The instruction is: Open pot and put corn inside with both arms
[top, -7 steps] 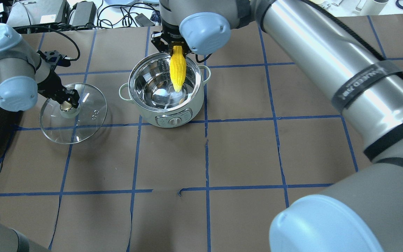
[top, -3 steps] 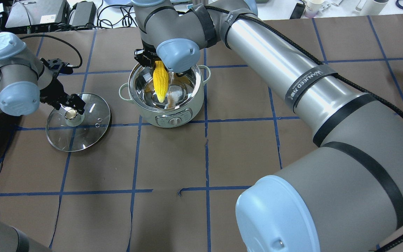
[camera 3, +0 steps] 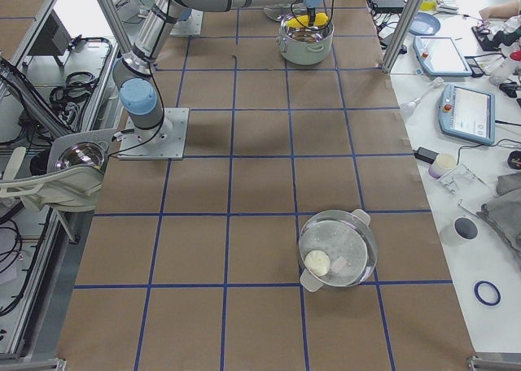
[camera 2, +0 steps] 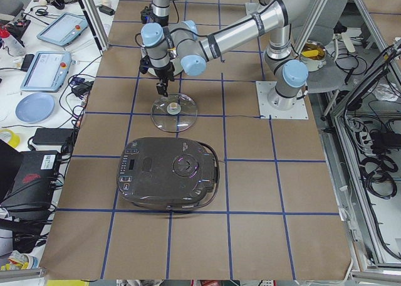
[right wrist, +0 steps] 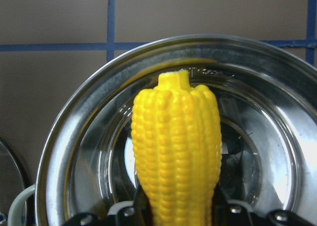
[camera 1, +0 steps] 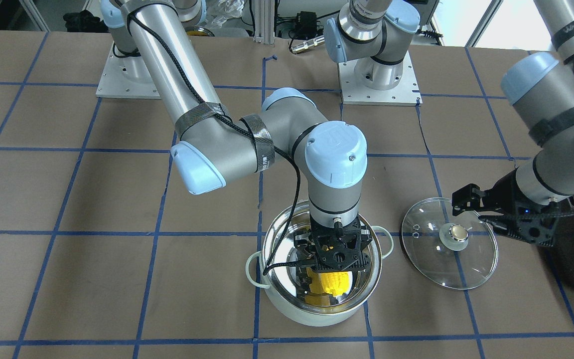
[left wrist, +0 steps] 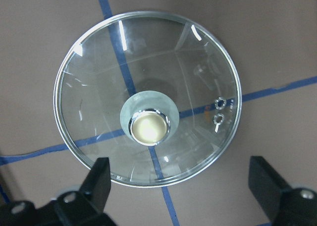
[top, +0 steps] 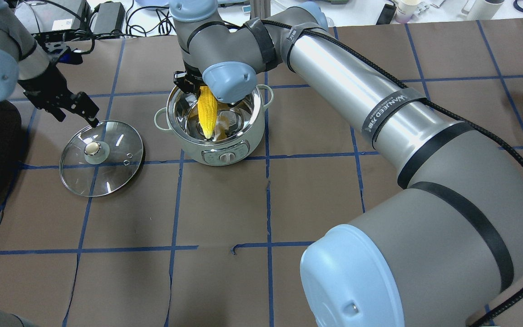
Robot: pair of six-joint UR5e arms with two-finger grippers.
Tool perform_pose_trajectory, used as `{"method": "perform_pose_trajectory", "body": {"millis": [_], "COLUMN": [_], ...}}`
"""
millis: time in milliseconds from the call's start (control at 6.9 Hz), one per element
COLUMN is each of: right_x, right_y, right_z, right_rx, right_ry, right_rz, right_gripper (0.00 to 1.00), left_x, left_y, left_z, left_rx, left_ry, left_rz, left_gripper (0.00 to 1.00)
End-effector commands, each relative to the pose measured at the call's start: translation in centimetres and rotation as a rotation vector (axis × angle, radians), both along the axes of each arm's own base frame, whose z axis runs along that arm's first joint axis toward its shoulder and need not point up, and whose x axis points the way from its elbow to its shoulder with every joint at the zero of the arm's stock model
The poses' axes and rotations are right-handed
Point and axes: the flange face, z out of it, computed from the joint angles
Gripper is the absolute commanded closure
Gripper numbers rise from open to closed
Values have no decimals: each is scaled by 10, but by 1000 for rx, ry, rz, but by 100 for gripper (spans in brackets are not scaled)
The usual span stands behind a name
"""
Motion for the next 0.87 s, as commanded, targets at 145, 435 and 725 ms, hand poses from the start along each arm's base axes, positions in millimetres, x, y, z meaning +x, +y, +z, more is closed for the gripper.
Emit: {"method": "perform_pose_trajectory", "body": {"millis": [145, 435, 725], "right_x": [-2, -31, -124], "right_y": [-1, -7, -13], "right_z": [8, 47, 75], "right_rx": [-31, -67, 18], "right_ry": [-27, -48, 15], "right_rz": [-45, -72, -127], "right_gripper": [0, 0, 0], "left_x": [-69, -130, -209], "left_y": [18, 40, 56], "left_z": [120, 150, 153], "left_rx": [-11, -75, -106], "left_ry": [-16, -32, -45], "left_rz": [58, 135, 289], "left_gripper": [0, 0, 0]}}
